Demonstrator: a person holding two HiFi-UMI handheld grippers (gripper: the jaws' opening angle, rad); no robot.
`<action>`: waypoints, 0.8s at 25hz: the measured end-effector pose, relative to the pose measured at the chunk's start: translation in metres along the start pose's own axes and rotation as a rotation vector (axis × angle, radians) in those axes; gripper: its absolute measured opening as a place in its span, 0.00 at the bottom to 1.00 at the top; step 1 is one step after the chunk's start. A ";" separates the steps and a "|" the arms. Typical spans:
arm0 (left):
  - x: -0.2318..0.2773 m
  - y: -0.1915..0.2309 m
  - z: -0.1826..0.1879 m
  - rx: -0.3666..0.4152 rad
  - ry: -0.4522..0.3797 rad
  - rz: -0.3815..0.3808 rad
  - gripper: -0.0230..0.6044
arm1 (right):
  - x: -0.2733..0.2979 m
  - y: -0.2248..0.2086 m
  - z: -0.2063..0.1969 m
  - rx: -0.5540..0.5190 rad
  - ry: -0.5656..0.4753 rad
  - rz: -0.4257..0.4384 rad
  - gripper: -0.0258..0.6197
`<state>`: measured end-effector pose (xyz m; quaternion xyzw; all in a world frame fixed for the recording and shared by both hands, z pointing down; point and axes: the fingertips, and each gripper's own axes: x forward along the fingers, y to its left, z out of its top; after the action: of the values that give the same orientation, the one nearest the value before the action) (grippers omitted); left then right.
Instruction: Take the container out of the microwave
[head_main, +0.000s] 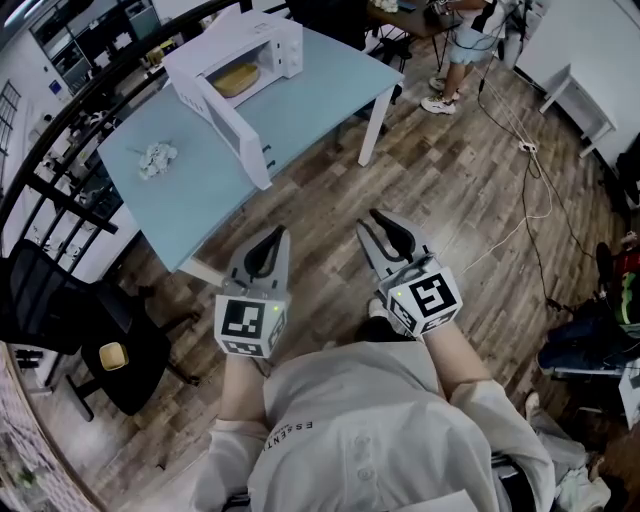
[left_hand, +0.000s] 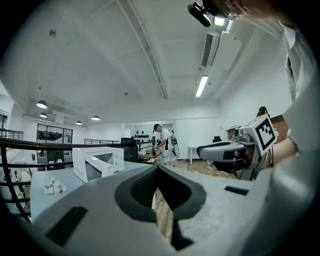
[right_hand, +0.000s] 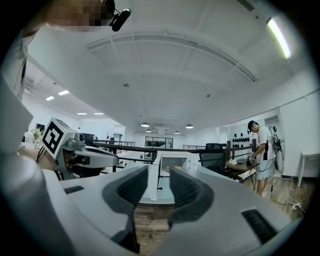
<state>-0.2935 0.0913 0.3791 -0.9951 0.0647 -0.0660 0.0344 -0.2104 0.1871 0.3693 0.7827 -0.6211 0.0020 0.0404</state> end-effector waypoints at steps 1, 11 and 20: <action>0.003 0.002 0.000 -0.003 0.002 0.001 0.03 | 0.004 -0.003 0.000 0.004 0.006 0.004 0.30; 0.040 0.023 -0.004 -0.020 0.006 0.038 0.03 | 0.040 -0.053 -0.005 0.003 -0.006 -0.015 0.32; 0.138 0.031 -0.003 -0.019 0.053 0.132 0.03 | 0.101 -0.149 -0.029 0.047 0.029 0.088 0.32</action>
<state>-0.1624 0.0425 0.3969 -0.9868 0.1318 -0.0895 0.0275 -0.0406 0.1240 0.3941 0.7554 -0.6539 0.0299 0.0308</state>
